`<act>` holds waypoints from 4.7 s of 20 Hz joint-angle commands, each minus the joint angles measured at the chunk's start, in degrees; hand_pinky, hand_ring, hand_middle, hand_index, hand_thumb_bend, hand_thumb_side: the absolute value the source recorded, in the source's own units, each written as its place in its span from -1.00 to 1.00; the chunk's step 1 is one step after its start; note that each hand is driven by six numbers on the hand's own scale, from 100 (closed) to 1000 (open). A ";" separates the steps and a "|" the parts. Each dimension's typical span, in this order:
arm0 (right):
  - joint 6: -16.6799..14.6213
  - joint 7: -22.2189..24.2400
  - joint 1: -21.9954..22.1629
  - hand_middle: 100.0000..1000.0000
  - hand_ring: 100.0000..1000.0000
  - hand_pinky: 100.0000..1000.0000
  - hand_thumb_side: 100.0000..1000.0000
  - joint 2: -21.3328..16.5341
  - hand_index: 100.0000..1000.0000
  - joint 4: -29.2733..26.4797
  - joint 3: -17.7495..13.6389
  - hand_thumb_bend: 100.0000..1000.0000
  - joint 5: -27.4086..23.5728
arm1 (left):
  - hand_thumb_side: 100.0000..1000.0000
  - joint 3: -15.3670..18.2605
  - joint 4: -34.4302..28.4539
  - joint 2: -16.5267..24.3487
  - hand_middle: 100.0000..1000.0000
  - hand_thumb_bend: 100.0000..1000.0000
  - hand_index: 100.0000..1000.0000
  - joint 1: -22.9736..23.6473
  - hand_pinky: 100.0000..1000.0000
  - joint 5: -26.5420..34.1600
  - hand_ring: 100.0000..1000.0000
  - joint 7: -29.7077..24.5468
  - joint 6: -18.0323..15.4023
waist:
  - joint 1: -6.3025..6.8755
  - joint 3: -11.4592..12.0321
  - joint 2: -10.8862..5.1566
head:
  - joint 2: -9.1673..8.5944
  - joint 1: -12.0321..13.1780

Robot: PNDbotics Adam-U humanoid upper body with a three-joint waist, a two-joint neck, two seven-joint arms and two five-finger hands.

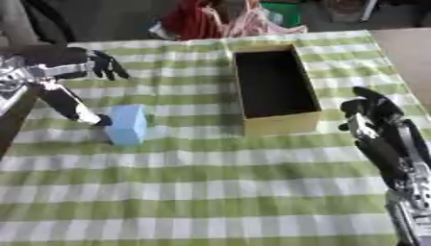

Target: Pick up objects on the table and place them in the box.

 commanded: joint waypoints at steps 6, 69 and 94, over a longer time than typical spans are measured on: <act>-0.13 0.20 -0.50 0.21 0.49 0.07 -0.18 -1.06 0.70 -0.50 -0.08 -1.00 0.12 | -0.49 0.50 2.50 -1.42 0.51 0.02 0.73 -2.05 0.40 -1.61 0.46 -3.84 0.17 | -0.16 -0.14 -1.05 | 0.17 0.20; 0.23 6.25 -2.82 0.18 0.48 0.06 -0.16 1.35 0.69 0.67 4.98 -1.00 -0.85 | -1.00 6.65 17.20 -30.56 -0.12 -0.54 0.44 -14.65 0.28 -20.50 0.21 25.11 -6.85 | -0.73 -7.25 -1.08 | -2.78 4.73; 0.23 6.37 -2.99 0.17 0.48 0.06 -0.16 1.11 0.68 0.77 4.69 -1.00 -0.58 | -0.52 5.43 10.50 -25.66 0.44 -0.22 0.67 -12.08 0.34 -14.00 0.40 29.14 -7.14 | -0.21 -6.07 -0.68 | -3.77 2.99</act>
